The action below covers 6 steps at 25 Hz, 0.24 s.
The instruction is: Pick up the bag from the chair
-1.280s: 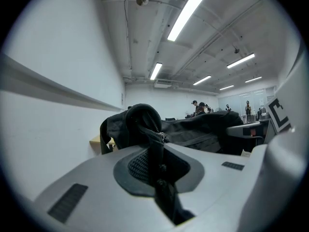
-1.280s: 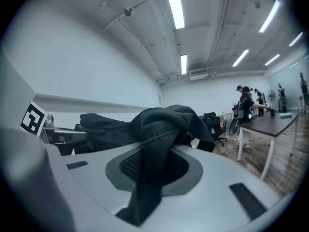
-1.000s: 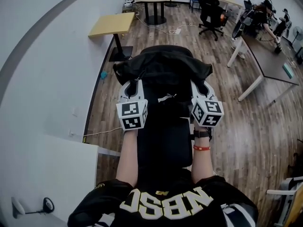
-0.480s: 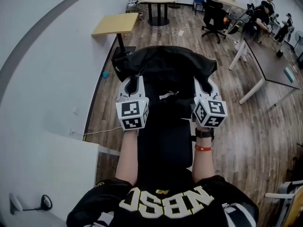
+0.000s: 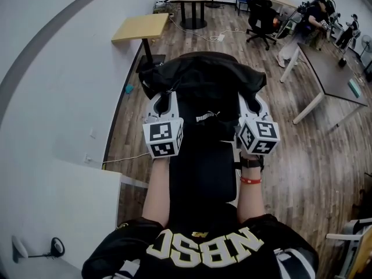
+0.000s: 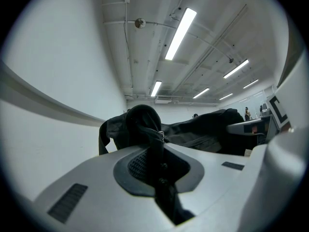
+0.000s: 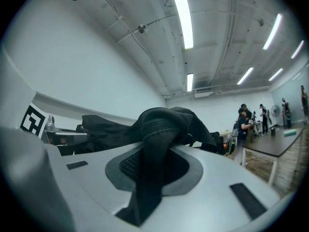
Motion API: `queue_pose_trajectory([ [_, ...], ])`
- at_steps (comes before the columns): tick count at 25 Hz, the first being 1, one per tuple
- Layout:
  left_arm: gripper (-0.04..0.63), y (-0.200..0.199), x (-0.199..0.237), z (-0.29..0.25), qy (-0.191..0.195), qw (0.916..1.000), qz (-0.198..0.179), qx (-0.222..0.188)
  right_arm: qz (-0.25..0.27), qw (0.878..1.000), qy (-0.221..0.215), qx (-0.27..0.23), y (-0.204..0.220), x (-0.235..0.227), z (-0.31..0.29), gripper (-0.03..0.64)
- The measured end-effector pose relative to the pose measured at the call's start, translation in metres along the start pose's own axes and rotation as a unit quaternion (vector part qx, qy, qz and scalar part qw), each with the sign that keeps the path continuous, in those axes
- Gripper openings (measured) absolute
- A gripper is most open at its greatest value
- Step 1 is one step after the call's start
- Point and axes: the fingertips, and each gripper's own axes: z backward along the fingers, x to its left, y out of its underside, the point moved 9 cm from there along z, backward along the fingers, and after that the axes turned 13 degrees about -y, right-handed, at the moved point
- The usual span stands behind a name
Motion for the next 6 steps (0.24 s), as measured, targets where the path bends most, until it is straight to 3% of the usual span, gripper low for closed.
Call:
queue_pose_trajectory([
  [6,0.04,-0.004,-0.016,0.017,-0.001,1.0,-0.005,0.003,-0.013,1.0,-0.001,-0.003,0.0,-0.003,0.024,0.078],
])
